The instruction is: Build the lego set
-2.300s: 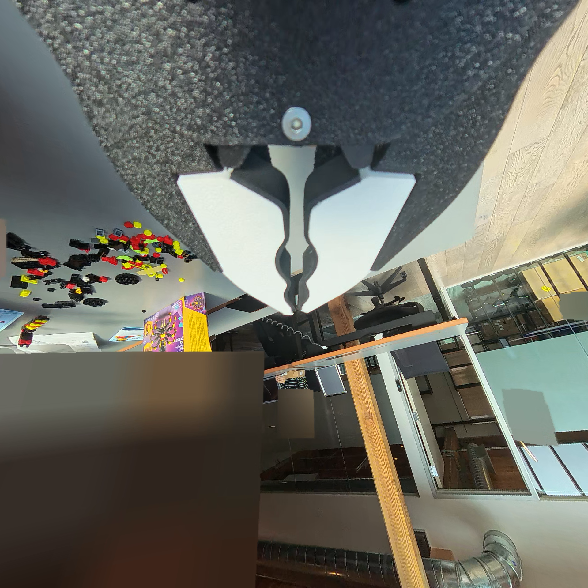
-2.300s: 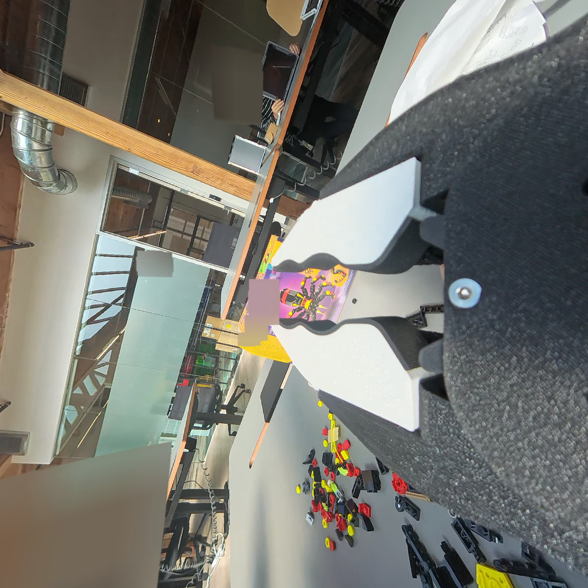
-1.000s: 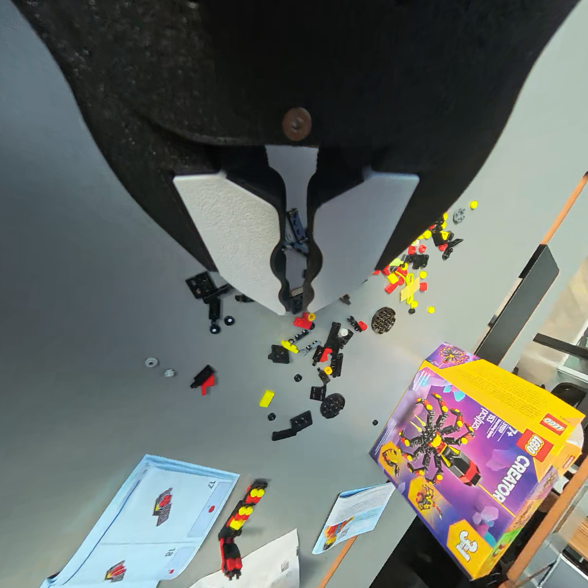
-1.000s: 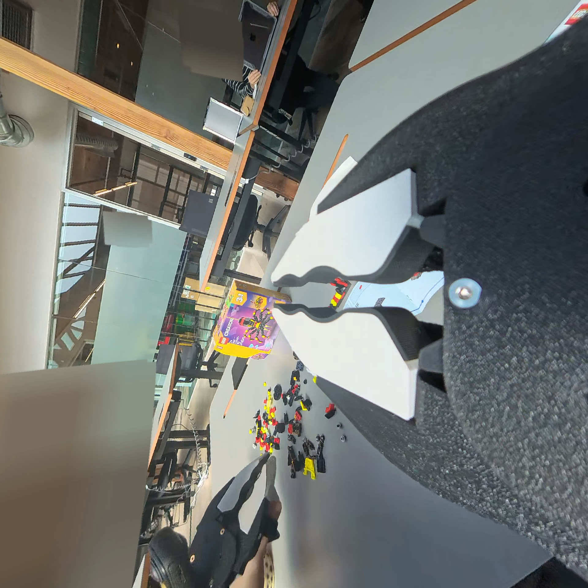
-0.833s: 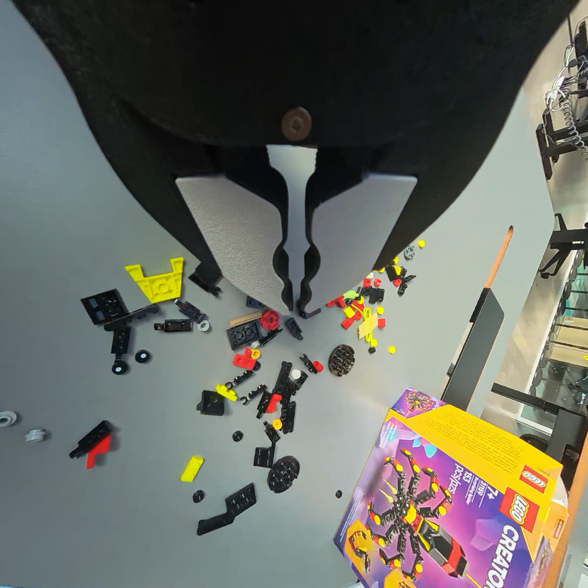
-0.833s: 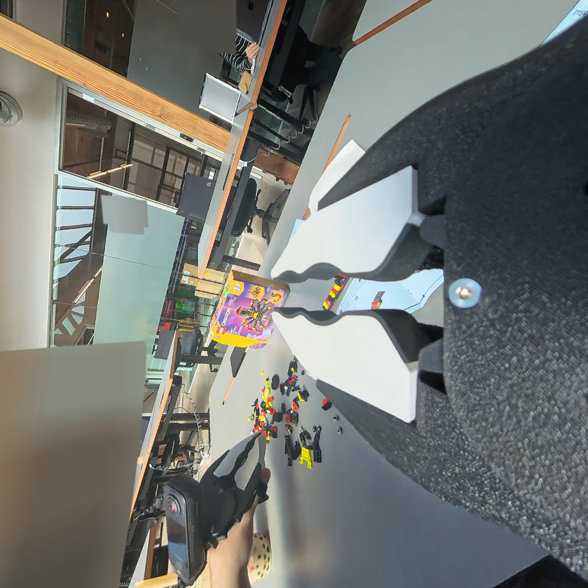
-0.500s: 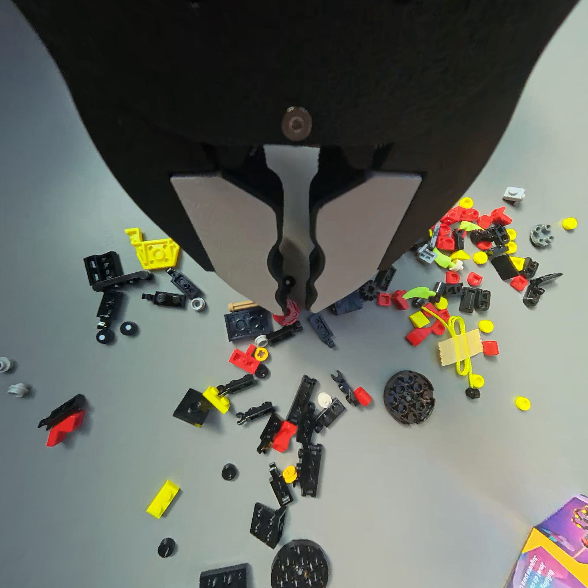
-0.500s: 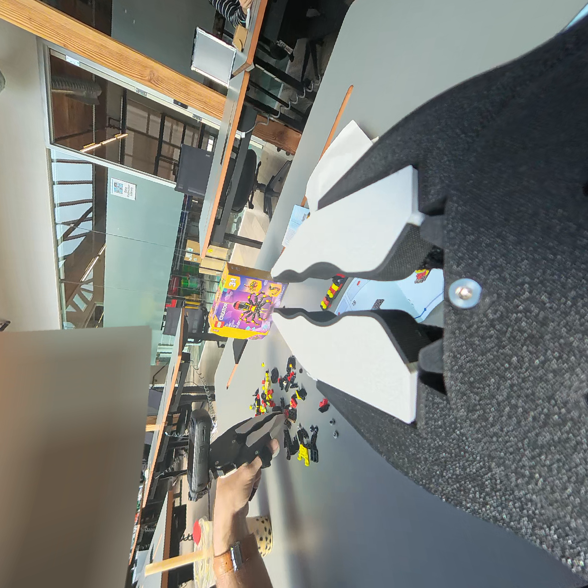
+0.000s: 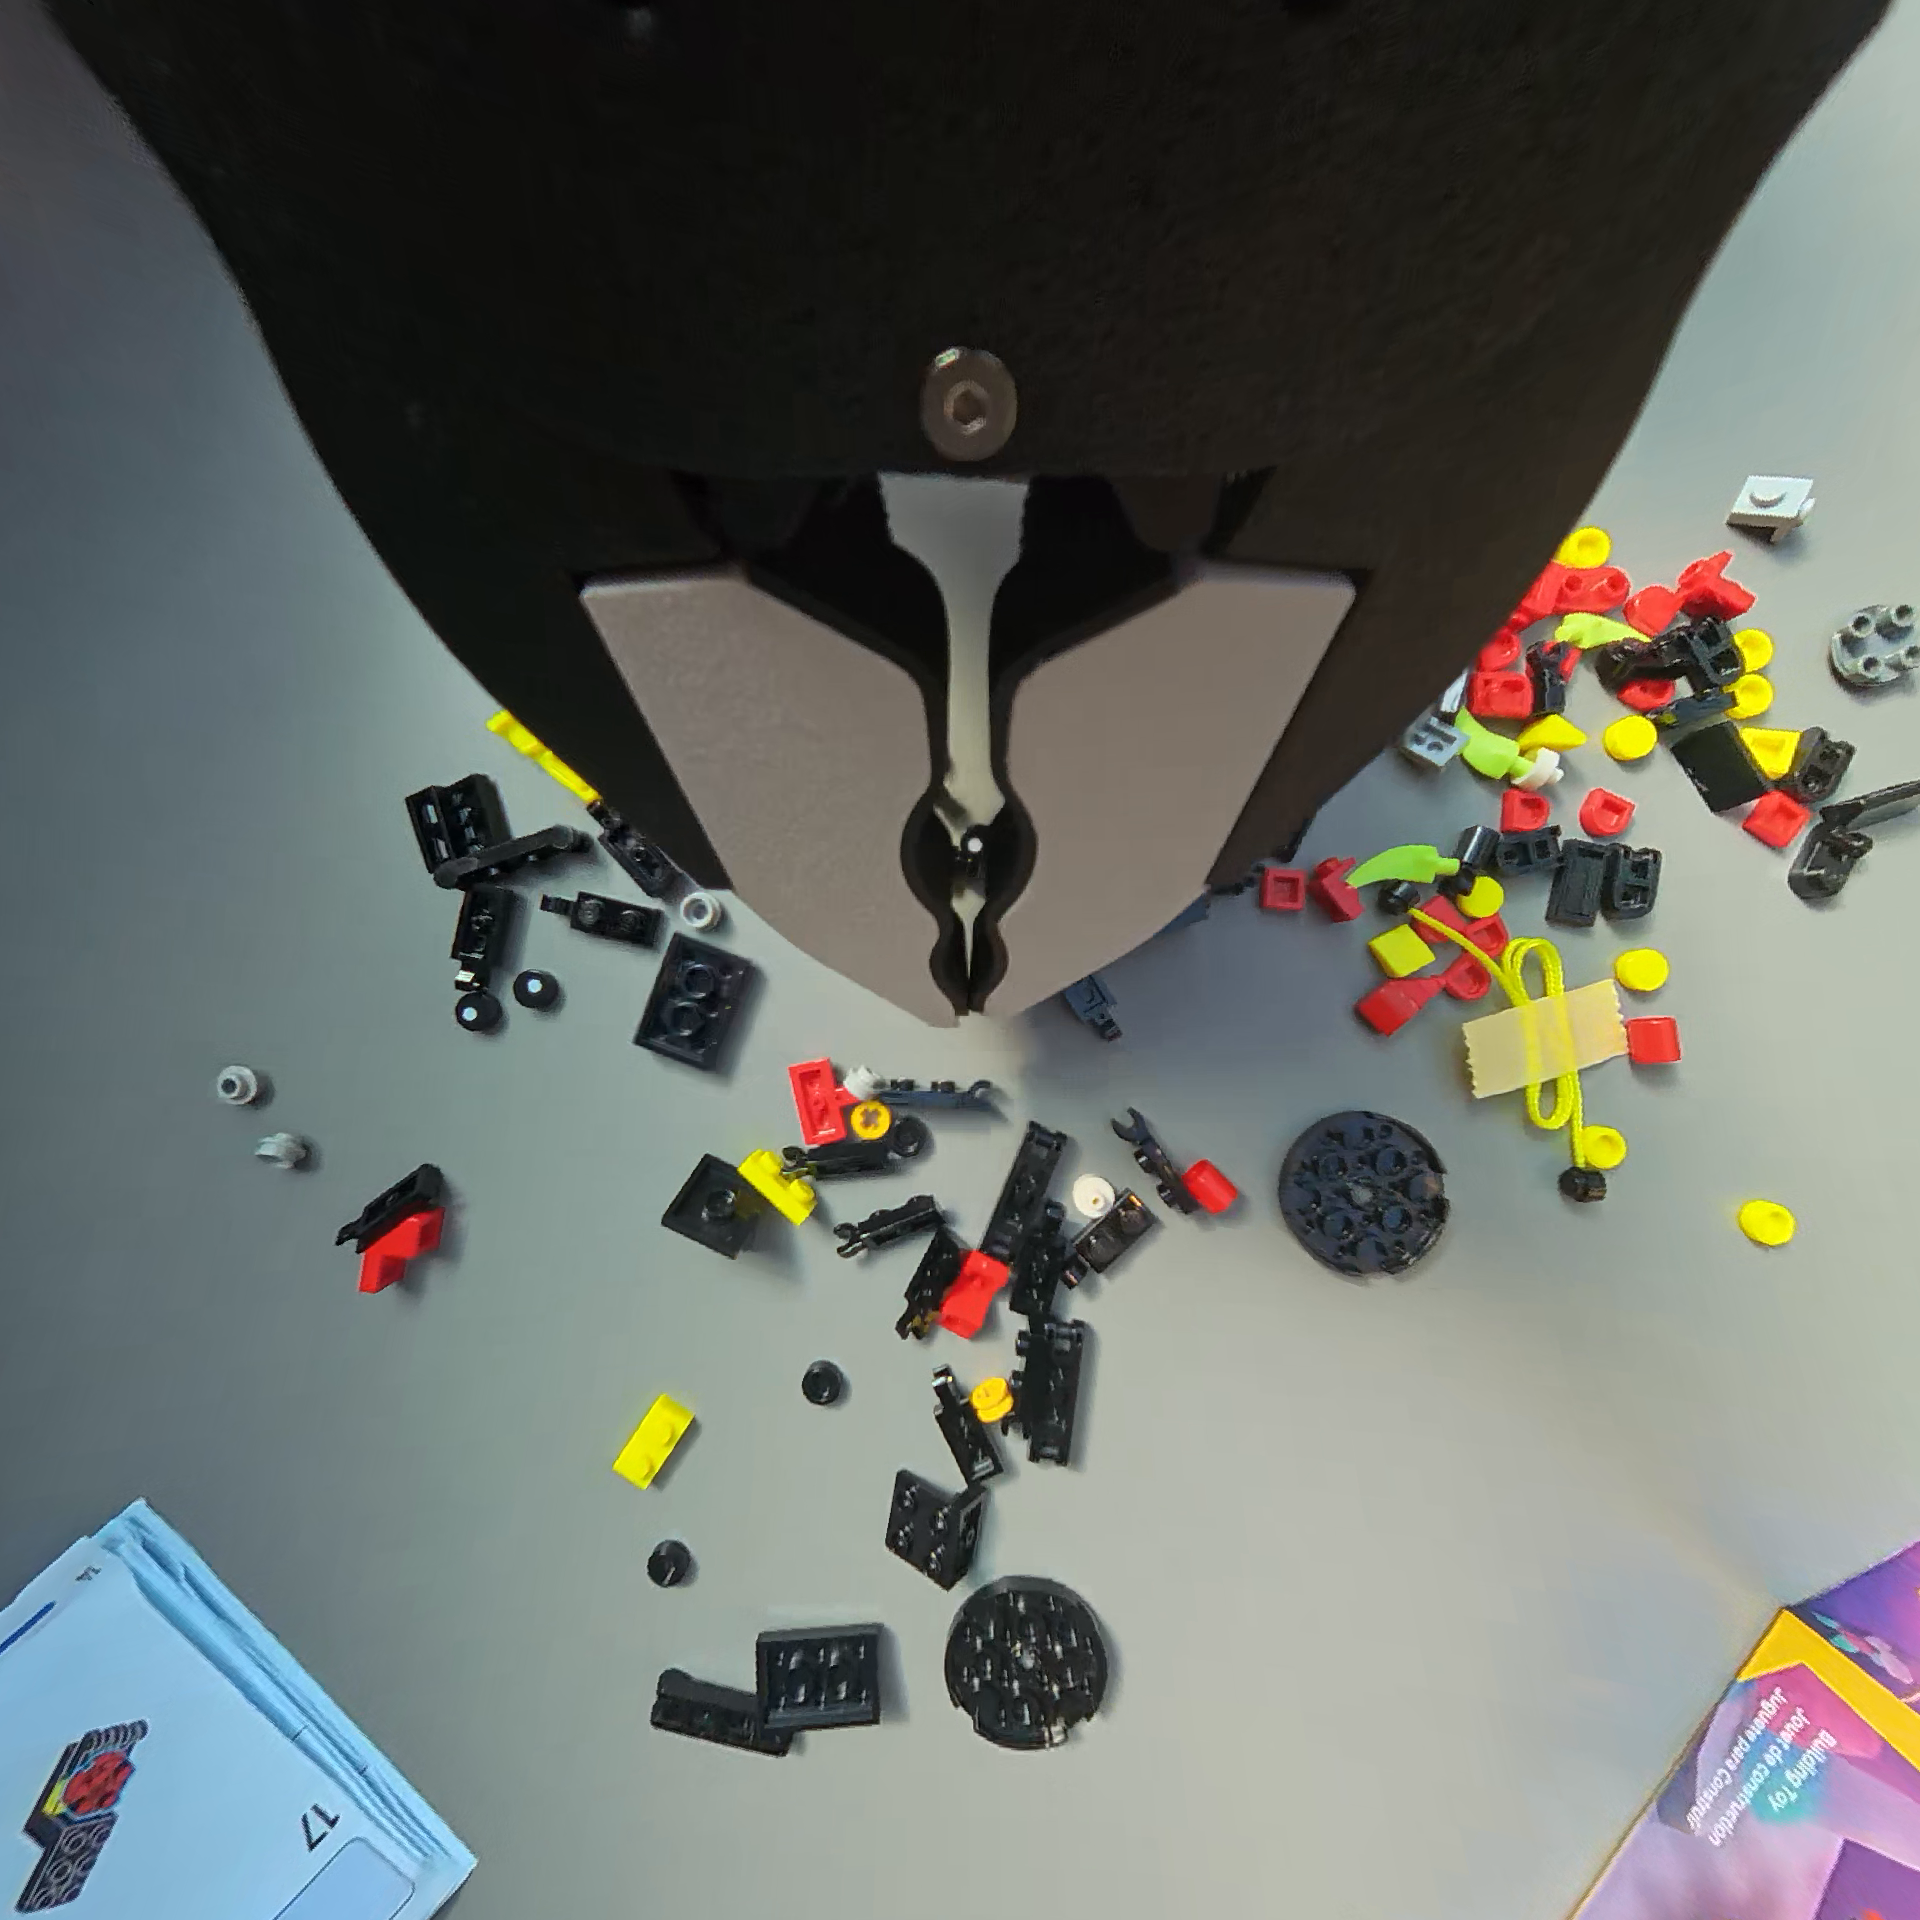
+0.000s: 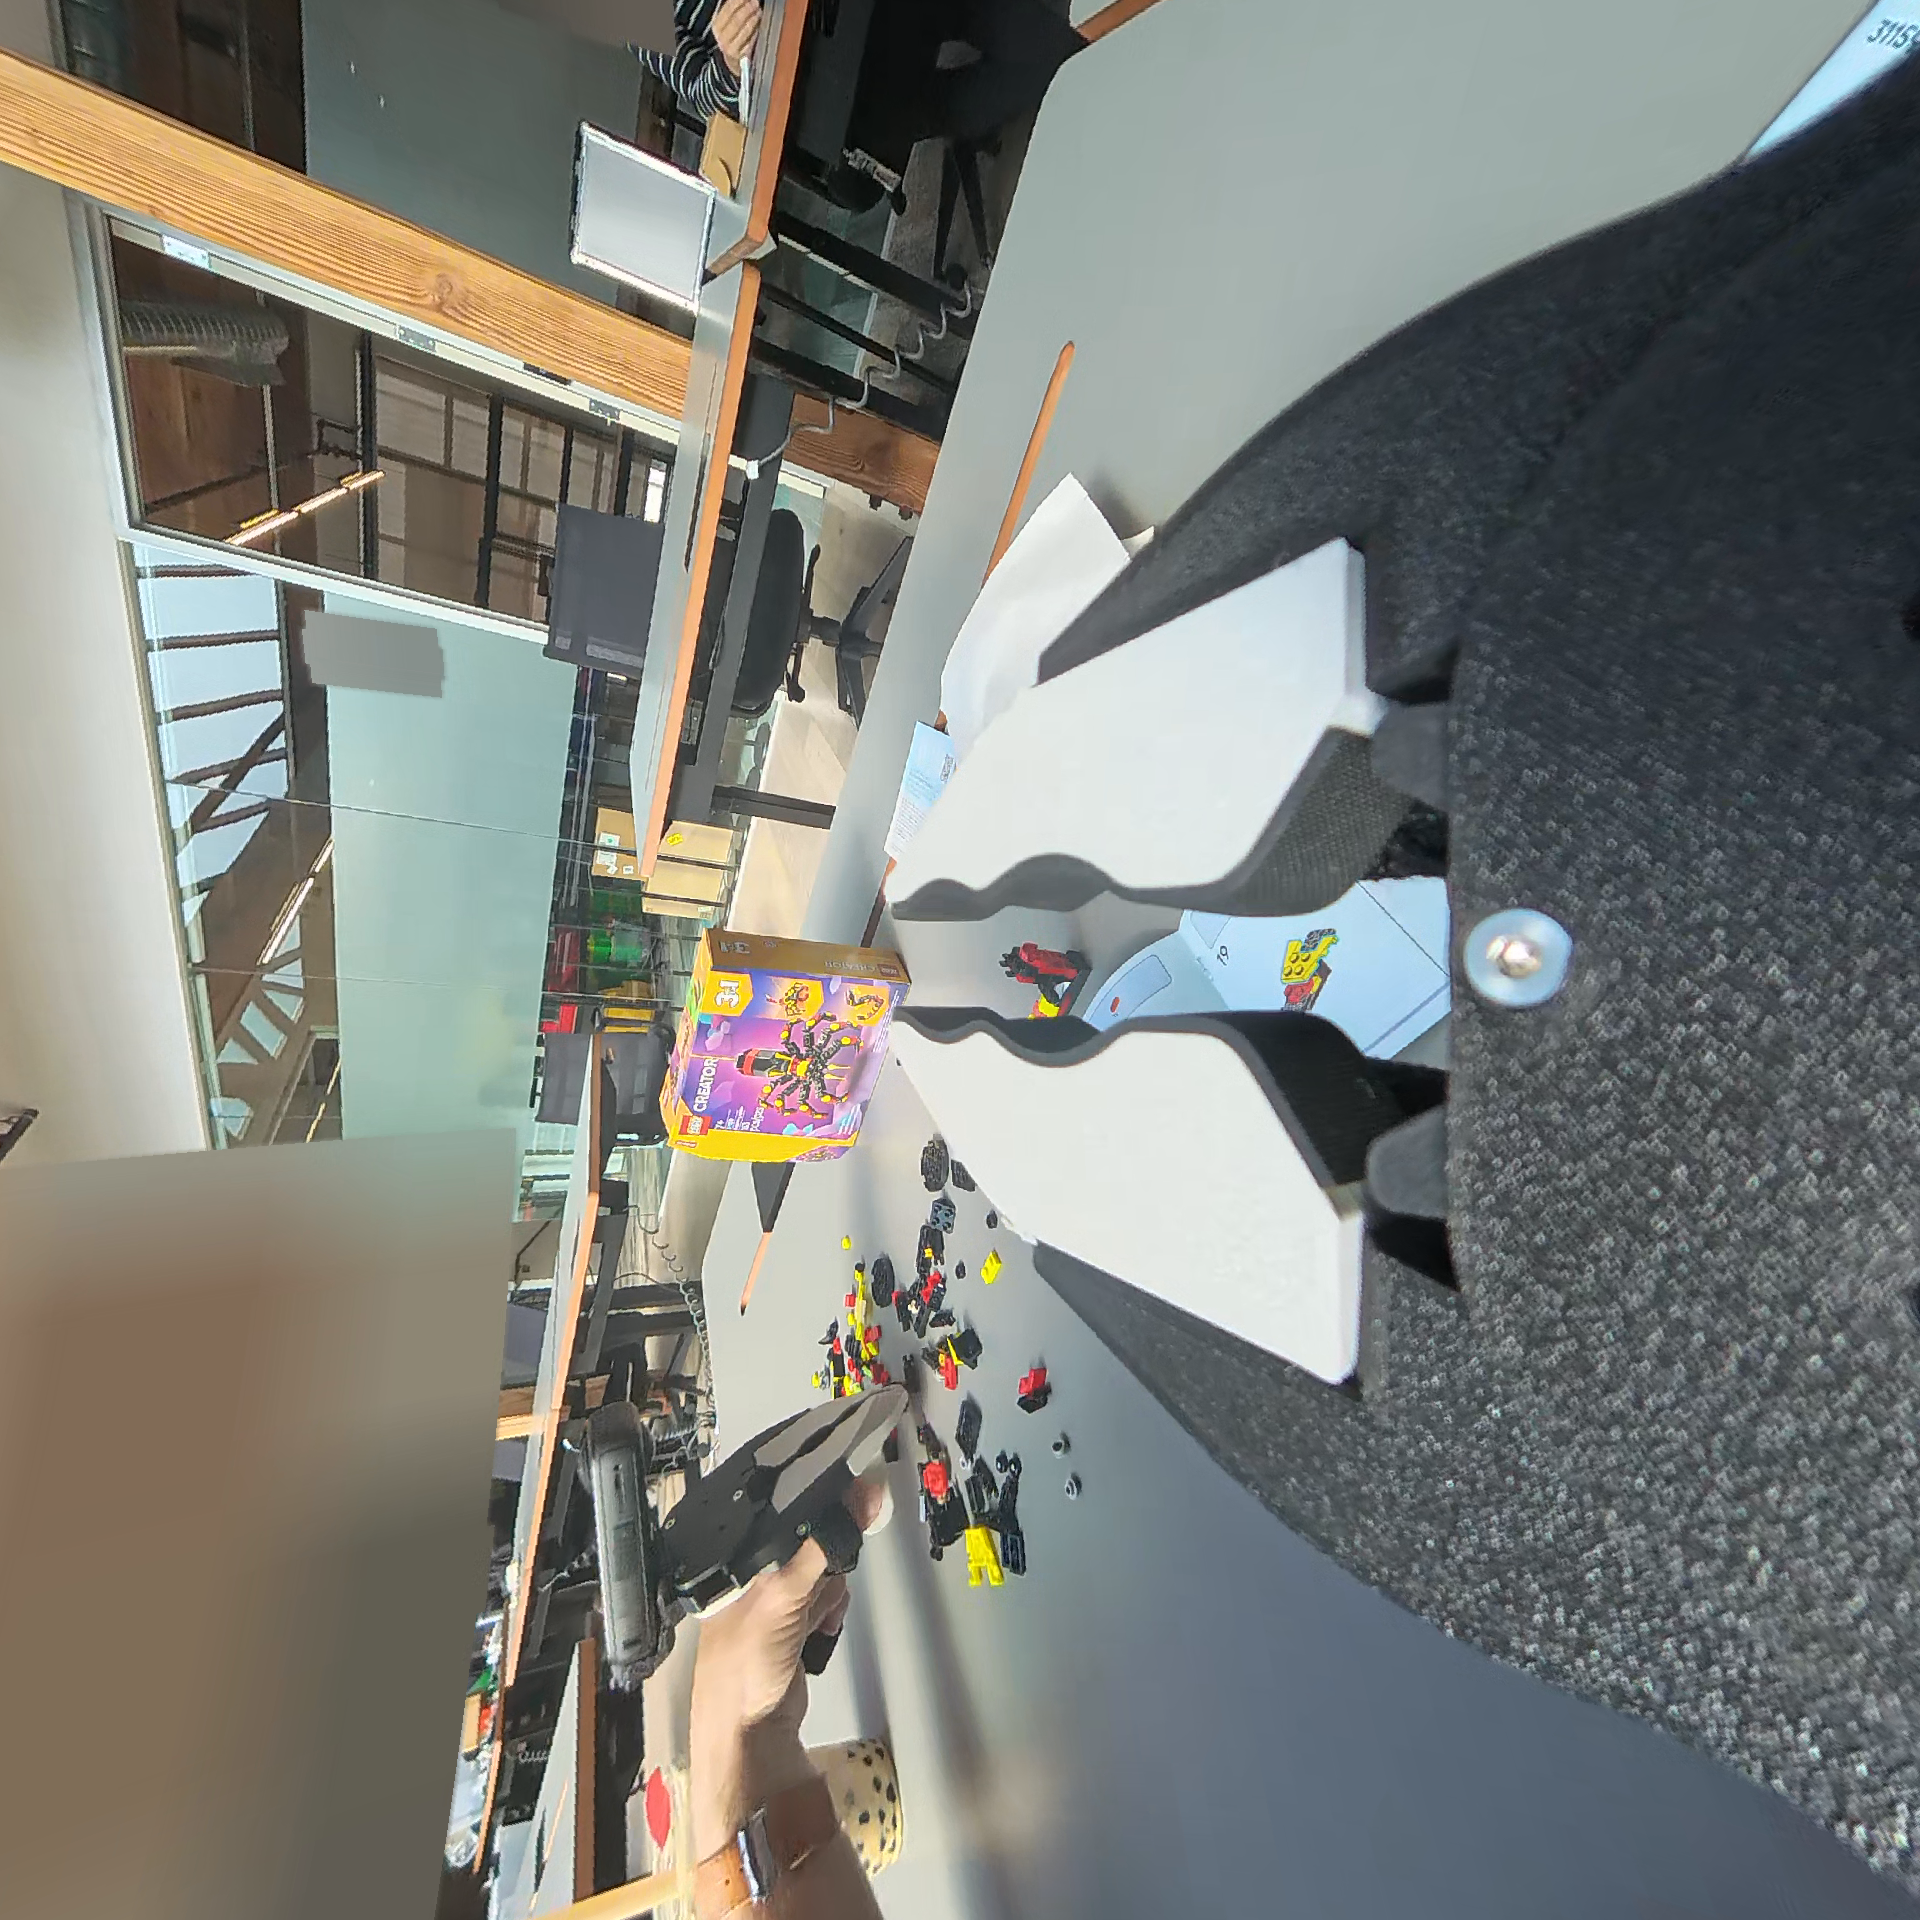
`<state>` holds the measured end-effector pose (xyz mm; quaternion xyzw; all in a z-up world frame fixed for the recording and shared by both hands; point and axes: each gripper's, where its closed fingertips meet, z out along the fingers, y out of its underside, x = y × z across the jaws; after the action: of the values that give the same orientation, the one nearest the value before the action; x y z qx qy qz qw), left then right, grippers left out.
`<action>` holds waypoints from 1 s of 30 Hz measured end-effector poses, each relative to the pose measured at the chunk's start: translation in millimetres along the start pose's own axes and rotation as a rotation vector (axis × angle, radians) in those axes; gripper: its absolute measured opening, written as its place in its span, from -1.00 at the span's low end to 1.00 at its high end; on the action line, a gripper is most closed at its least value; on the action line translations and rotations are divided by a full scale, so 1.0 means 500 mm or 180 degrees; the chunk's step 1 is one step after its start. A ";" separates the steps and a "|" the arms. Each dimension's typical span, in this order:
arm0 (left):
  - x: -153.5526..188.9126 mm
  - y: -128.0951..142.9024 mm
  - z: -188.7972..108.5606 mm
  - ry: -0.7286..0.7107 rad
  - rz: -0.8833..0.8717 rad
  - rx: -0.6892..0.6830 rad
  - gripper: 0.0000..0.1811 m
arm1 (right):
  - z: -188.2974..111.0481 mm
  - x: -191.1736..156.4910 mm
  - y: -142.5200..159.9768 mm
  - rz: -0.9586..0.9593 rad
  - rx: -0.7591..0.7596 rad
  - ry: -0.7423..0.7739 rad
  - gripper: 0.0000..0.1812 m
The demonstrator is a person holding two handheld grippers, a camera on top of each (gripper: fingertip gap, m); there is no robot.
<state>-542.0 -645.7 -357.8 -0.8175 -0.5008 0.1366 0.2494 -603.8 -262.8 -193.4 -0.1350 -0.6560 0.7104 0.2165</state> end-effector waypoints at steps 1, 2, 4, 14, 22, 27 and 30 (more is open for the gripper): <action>-0.006 -0.005 -0.009 -0.0110 0.0016 0.0054 -1.00 | 0.000 0.001 0.001 0.0003 -0.0011 -0.0012 -0.83; -0.011 -0.006 -0.015 -0.0208 0.0052 0.0050 -1.00 | 0.000 0.002 0.001 -0.0001 -0.0019 -0.0031 -0.83; -0.016 0.007 -0.021 -0.0318 0.0078 -0.0086 -0.98 | -0.001 0.005 0.004 -0.0022 -0.0044 -0.0066 -0.83; 0.072 0.094 -0.063 -0.0567 0.0387 -0.0534 -0.83 | 0.002 0.014 0.022 0.0056 -0.0068 -0.0237 -0.83; 0.067 0.098 -0.036 -0.0234 0.0482 -0.0404 -0.83 | 0.001 0.006 0.023 0.0056 -0.0035 -0.0327 -0.83; 0.068 0.097 -0.032 -0.0206 0.0535 -0.0414 -0.91 | -0.017 0.024 0.022 0.0115 -0.0011 -0.0242 -0.82; 0.069 0.080 -0.045 -0.0291 0.0567 -0.0307 -0.91 | -0.022 0.034 0.022 0.0222 0.0024 -0.0210 -0.82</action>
<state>-485.5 -635.9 -359.7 -0.8627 -0.4430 0.1711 0.1736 -614.6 -245.5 -203.9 -0.1334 -0.6550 0.7240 0.1704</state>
